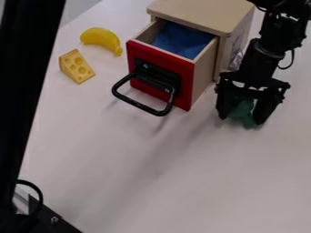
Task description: Move the green object into the drawer
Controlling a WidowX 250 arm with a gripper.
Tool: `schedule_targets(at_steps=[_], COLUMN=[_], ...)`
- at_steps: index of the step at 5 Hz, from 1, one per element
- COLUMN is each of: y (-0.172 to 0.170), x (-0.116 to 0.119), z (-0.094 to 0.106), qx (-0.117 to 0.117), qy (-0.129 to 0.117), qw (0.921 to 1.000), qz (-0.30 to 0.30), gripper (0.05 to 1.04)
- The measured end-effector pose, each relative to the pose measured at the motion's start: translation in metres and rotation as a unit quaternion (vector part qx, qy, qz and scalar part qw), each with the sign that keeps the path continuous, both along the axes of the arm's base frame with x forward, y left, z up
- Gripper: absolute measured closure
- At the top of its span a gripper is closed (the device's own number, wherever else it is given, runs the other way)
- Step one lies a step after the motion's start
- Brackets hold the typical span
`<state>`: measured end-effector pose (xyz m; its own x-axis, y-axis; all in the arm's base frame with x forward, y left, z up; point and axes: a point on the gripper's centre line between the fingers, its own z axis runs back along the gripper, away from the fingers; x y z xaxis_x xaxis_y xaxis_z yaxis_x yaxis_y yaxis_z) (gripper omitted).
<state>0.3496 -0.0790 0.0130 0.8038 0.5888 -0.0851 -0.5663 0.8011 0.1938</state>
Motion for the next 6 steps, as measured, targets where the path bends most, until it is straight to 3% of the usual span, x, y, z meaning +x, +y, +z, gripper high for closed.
schedule_targets(at_steps=[2, 3, 4, 5, 6], y=[0.011, 0.011, 0.010, 0.003, 0.014], x=[0.001, -0.001, -0.009, -0.015, -0.031], z=[-0.003, -0.002, 0.021, 0.075, 0.124], qx=[0.000, -0.002, -0.017, -0.055, -0.083], qy=[0.000, 0.007, 0.007, -0.019, -0.026], qw=[1.0000, 0.9999, 0.9998, 0.9981, 0.9957], qz=[0.008, 0.009, -0.001, -0.022, -0.030], gripper=[0.224, 0.224, 0.224, 0.225, 0.225])
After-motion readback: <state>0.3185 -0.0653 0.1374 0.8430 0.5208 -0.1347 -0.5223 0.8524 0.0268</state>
